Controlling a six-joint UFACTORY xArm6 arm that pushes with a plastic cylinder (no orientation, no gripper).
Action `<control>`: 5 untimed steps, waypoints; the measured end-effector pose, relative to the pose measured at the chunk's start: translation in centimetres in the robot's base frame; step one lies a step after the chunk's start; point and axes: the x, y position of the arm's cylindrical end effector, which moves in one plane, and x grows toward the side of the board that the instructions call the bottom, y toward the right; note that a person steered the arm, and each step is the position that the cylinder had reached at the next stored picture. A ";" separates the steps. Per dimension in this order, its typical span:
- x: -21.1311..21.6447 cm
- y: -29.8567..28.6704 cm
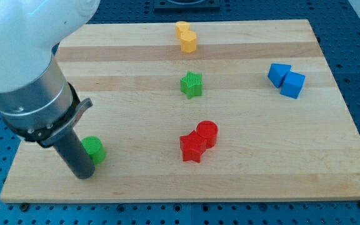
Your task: Slide green circle towards center
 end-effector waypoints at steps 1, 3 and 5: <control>-1.6 0.2; -5.4 0.2; -9.4 0.2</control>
